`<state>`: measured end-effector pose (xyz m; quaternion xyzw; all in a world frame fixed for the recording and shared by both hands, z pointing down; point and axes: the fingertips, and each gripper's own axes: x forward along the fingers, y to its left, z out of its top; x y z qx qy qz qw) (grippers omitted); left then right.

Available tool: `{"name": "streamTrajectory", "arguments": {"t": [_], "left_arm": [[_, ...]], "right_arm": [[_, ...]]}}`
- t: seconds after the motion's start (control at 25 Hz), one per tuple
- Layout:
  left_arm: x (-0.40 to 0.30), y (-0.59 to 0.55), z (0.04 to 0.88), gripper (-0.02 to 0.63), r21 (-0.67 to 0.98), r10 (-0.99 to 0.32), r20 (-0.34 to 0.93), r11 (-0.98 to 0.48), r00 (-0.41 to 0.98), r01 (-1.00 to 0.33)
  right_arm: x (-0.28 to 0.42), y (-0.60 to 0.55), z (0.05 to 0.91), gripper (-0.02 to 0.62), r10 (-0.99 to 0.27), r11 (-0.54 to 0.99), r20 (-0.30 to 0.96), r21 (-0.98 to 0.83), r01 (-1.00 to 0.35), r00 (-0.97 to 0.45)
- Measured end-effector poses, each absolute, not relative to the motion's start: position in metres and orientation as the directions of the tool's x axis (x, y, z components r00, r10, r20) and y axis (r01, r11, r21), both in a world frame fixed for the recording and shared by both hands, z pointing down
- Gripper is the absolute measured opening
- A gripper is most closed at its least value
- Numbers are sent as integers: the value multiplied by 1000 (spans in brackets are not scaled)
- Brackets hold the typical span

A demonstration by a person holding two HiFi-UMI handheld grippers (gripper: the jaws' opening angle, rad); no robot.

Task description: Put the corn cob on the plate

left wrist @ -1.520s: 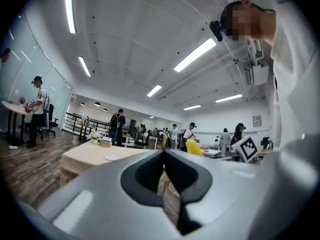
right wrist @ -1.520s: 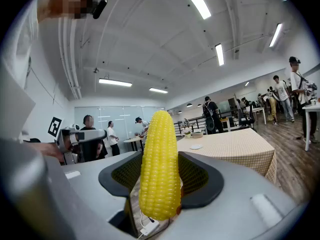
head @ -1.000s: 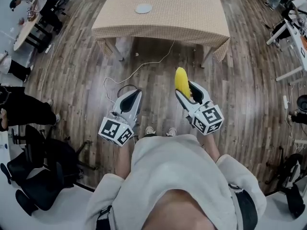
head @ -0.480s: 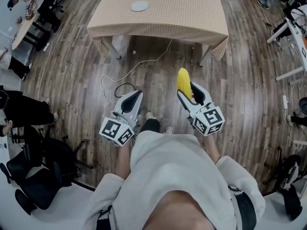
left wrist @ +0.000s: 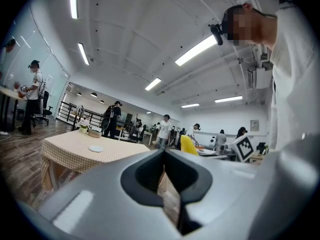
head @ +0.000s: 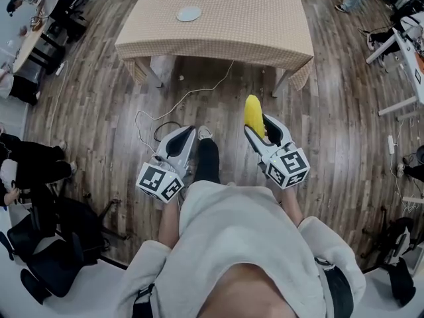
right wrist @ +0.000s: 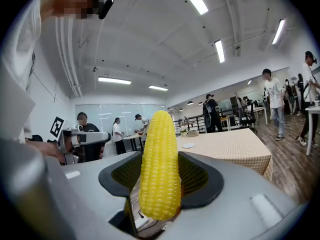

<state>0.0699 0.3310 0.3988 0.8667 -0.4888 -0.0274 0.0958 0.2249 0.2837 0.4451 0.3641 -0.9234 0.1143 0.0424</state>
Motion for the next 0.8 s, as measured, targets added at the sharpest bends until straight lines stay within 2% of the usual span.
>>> {"name": "streamTrajectory", "arguments": {"t": [0.36, 0.8], "left_arm": [[46, 274, 414, 8, 194, -848, 37, -513, 529, -836], [-22, 110, 422, 8, 213, -832, 33, -535, 553, -818]], "right_arm": [[209, 231, 458, 232, -677, 698, 162, -169, -696, -718], [141, 79, 462, 232, -681, 689, 180, -174, -704, -710]]}}
